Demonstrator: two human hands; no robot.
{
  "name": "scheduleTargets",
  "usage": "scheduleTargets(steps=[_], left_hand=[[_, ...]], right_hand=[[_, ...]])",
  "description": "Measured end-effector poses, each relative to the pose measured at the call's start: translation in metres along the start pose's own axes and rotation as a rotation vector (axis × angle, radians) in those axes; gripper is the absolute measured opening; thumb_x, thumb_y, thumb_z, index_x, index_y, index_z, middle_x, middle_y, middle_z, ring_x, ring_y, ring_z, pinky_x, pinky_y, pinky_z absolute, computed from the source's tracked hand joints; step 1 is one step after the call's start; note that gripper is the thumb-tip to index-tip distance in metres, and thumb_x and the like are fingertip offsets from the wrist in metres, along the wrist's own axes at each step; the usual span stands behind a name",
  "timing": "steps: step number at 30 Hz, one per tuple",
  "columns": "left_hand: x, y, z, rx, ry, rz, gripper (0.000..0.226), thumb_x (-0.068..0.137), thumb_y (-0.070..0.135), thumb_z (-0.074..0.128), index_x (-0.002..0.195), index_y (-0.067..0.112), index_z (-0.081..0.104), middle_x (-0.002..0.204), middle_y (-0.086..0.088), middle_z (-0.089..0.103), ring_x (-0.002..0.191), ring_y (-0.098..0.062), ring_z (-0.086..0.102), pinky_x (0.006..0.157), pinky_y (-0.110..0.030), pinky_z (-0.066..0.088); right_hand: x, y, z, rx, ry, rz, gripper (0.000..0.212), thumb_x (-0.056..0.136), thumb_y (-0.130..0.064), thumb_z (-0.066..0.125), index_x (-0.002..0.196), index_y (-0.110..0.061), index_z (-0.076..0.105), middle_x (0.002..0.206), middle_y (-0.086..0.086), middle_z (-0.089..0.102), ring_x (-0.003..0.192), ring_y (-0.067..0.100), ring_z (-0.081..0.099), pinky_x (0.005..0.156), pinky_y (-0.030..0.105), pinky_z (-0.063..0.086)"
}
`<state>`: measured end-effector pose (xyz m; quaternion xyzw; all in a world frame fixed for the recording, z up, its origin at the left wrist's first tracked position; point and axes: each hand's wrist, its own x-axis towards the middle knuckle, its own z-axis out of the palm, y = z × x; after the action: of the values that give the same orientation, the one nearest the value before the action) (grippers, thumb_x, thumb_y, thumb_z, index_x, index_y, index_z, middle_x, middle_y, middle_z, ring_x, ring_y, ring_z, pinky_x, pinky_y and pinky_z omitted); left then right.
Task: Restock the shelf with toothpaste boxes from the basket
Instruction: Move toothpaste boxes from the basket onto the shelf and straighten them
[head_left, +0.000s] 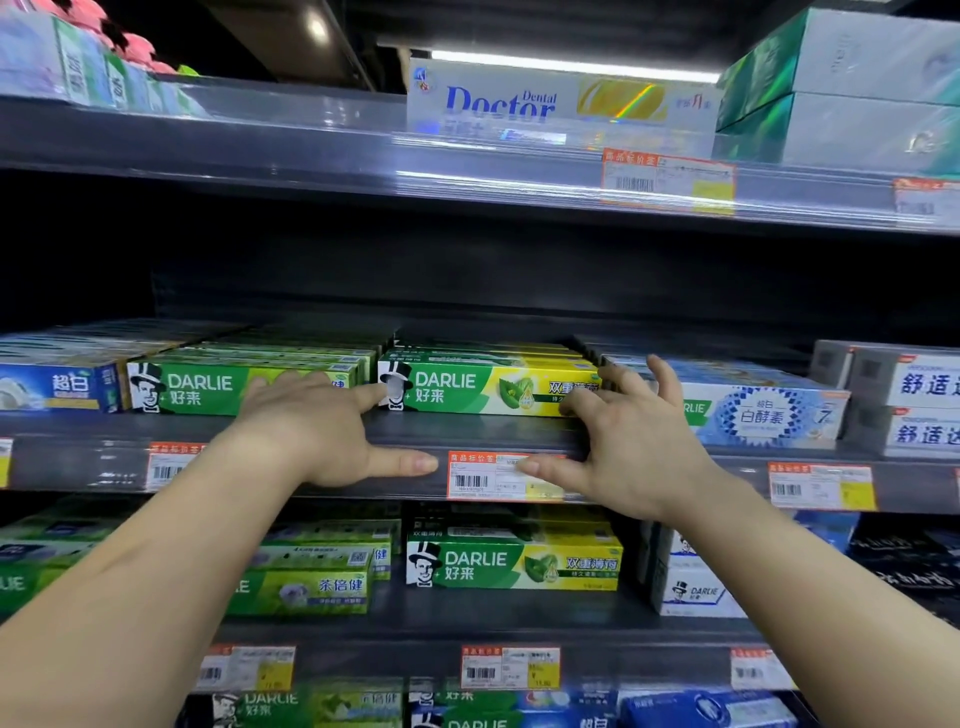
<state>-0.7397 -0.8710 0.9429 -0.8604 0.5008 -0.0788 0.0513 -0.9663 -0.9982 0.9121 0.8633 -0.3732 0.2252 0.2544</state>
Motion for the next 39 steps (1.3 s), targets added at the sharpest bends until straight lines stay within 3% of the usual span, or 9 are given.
scheduleTargets(steps=[7,14,18,22,24,27,32,34,39], left_hand=[[-0.007,-0.004,0.009,-0.059,0.105,-0.005,0.117,0.039,0.098,0.015,0.144,0.049,0.01,0.147,-0.004,0.034,0.134,-0.029,0.032,0.105,-0.043,0.028],[-0.028,-0.007,0.008,-0.182,0.293,-0.047,0.114,0.04,0.095,0.017,0.143,0.048,0.012,0.144,-0.004,0.037,0.134,-0.028,0.03,0.108,-0.042,0.024],[-0.054,-0.033,0.019,-0.245,0.328,-0.037,0.109,0.044,0.097,0.018,0.142,0.049,0.019,0.139,-0.003,0.04,0.133,-0.027,0.029,0.109,-0.042,0.023],[-0.095,-0.091,0.042,-0.269,0.306,-0.059,0.104,0.049,0.093,0.031,0.141,0.045,0.026,0.134,-0.003,0.045,0.127,-0.025,0.038,0.104,-0.041,0.035],[-0.122,-0.133,0.062,-0.345,0.264,-0.088,0.103,0.048,0.093,0.037,0.14,0.045,0.028,0.133,0.001,0.046,0.126,-0.022,0.039,0.103,-0.039,0.036],[-0.174,-0.211,0.097,-0.409,0.22,-0.175,0.121,0.033,0.102,0.032,0.138,0.043,0.033,0.13,0.006,0.049,0.123,-0.017,0.045,0.102,-0.035,0.038],[-0.301,-0.364,0.145,-0.299,0.175,-0.38,0.128,0.025,0.099,0.029,0.138,0.039,0.037,0.132,0.005,0.05,0.123,-0.016,0.046,0.101,-0.03,0.038],[-0.36,-0.428,0.162,-0.252,0.128,-0.453,0.123,0.029,0.092,0.032,0.137,0.034,0.04,0.132,0.003,0.051,0.122,-0.017,0.047,0.098,-0.027,0.036],[-0.496,-0.558,0.218,-0.193,-0.069,-0.724,0.1,0.05,0.084,0.043,0.14,0.043,0.031,0.133,0.004,0.047,0.124,-0.019,0.042,0.101,-0.031,0.036]], right_hand=[[-0.001,0.005,-0.001,0.026,-0.016,-0.037,0.107,0.055,-0.096,-0.001,0.115,-0.029,0.057,0.112,-0.009,0.066,0.136,0.021,0.032,0.112,0.048,-0.008],[-0.002,-0.003,-0.009,0.133,0.076,-0.071,0.1,0.058,-0.096,0.011,0.118,-0.032,0.059,0.115,-0.008,0.065,0.133,0.023,0.037,0.111,0.044,-0.005],[0.0,-0.036,-0.016,0.2,0.088,-0.143,0.098,0.057,-0.095,0.016,0.115,-0.031,0.06,0.116,-0.007,0.065,0.13,0.024,0.039,0.112,0.047,0.0],[0.005,-0.097,-0.033,0.226,0.034,-0.266,0.101,0.055,-0.096,0.012,0.124,-0.032,0.052,0.129,-0.007,0.056,0.136,0.023,0.03,0.112,0.046,-0.006],[0.006,-0.14,-0.046,0.269,0.064,-0.313,0.094,0.06,-0.093,0.019,0.126,-0.034,0.051,0.132,-0.006,0.055,0.135,0.024,0.033,0.113,0.049,-0.002],[0.003,-0.23,-0.066,0.369,0.127,-0.446,0.085,0.063,-0.087,0.034,0.121,-0.03,0.059,0.123,-0.003,0.061,0.127,0.027,0.044,0.111,0.052,0.009],[-0.019,-0.442,-0.097,0.494,0.119,-0.792,0.08,0.061,-0.085,0.035,0.112,-0.029,0.063,0.117,-0.003,0.062,0.122,0.028,0.05,0.108,0.053,0.024],[-0.032,-0.534,-0.109,0.518,0.098,-0.899,0.078,0.06,-0.085,0.039,0.108,-0.029,0.064,0.112,-0.004,0.063,0.116,0.027,0.052,0.103,0.051,0.032],[-0.081,-0.738,-0.132,0.615,-0.015,-1.101,0.068,0.053,-0.078,0.051,0.1,-0.032,0.064,0.101,-0.007,0.065,0.104,0.024,0.059,0.097,0.044,0.027]])
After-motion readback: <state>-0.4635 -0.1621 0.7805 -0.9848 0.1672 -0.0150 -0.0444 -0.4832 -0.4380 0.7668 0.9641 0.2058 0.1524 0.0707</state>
